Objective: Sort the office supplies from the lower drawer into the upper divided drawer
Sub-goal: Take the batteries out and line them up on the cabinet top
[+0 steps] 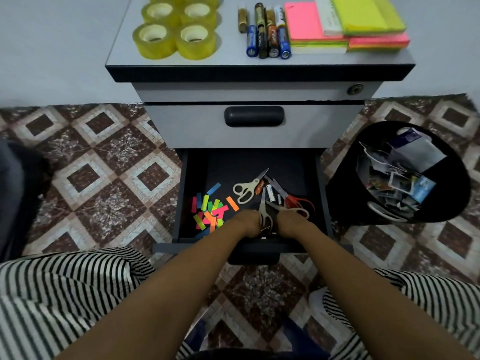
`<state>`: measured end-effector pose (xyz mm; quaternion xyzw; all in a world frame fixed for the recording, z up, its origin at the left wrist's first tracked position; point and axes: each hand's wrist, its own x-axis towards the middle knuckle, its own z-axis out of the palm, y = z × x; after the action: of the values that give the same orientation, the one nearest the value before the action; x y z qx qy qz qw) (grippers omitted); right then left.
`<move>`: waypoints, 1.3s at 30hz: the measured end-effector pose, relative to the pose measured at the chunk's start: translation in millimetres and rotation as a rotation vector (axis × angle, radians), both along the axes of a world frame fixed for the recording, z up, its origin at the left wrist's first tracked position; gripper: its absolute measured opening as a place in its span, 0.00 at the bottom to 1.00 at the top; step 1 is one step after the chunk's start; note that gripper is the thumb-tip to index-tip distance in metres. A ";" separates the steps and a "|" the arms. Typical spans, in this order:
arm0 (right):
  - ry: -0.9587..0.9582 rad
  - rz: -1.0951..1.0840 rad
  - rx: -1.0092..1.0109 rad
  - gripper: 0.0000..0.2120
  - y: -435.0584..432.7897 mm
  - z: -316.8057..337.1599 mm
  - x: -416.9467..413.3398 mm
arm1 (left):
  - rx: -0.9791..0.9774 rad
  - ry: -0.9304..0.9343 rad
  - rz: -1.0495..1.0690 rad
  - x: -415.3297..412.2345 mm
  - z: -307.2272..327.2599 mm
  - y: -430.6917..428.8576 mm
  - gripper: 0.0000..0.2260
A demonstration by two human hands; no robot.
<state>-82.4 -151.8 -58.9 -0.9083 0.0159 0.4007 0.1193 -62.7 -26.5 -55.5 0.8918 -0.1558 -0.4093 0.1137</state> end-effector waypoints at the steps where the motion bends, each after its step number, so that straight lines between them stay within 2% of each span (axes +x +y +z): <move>1: -0.003 -0.007 0.006 0.13 0.3 0.5 0.2 | 0.007 0.005 -0.011 0.4 0.3 0.9 0.13; 13: 0.028 0.064 -0.054 0.15 -11.2 7.5 1.8 | 0.043 0.074 -0.144 7.9 -1.2 7.0 0.14; 19: 0.045 0.132 -0.066 0.13 -16.3 5.2 3.1 | 0.034 0.094 -0.175 9.4 -2.5 5.9 0.14; 28: 0.106 0.185 -0.067 0.16 -15.4 11.3 7.4 | 0.059 0.029 -0.208 8.8 -7.7 13.6 0.11; 31: 0.080 0.164 -0.052 0.24 -16.5 15.9 7.0 | 0.077 0.051 -0.198 9.8 -6.6 11.9 0.12; 35: 0.092 0.166 -0.073 0.19 -17.5 21.7 4.9 | 0.081 0.071 -0.161 12.1 -5.2 13.2 0.12; 39: 0.121 0.195 -0.098 0.18 -17.2 20.0 4.1 | 0.092 0.050 -0.162 10.0 -7.8 20.0 0.11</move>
<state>-78.2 -169.0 -39.0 -0.8844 -0.0457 0.4633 0.0341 -52.7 -6.5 -63.3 0.8700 -0.2054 -0.4462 0.0433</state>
